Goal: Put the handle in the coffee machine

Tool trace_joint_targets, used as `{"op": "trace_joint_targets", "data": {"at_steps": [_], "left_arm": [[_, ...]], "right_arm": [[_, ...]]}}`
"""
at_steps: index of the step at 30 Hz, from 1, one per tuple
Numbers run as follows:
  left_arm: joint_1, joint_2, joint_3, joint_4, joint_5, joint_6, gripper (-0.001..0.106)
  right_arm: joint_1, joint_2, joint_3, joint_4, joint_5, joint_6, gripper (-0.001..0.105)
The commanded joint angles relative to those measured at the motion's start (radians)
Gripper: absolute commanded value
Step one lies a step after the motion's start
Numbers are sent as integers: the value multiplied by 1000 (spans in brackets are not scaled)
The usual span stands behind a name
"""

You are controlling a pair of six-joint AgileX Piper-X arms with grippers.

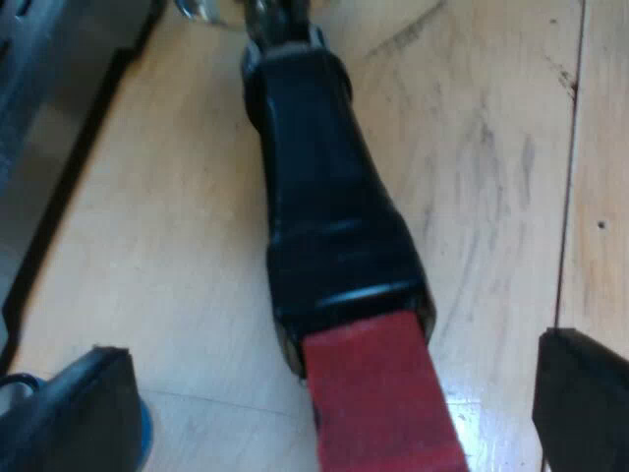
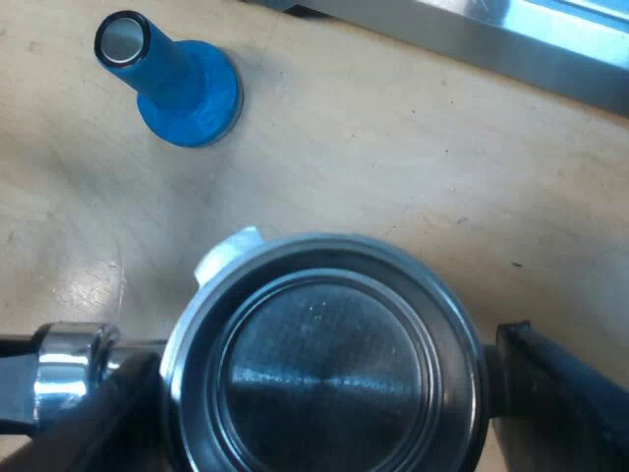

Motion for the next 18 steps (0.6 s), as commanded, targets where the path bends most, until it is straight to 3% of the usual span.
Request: {"op": "trace_joint_targets", "data": {"at_steps": [1, 13, 15, 17, 18], "left_arm": [[-6, 3, -2, -8, -10, 2, 82], [-6, 3, 16, -23, -8, 17, 81], [-6, 3, 15, -25, -8, 17, 75], [-6, 3, 15, -24, -10, 17, 58], [-6, 3, 15, -24, -10, 17, 55]], "right_arm": [[3, -18, -19, -14, -1, 5, 0], [3, -18, -19, -14, -1, 7, 0], [3, -18, -19, -14, -1, 7, 0], [3, -18, -19, -16, -1, 7, 0], [3, -18, -19, -16, -1, 7, 0]]}}
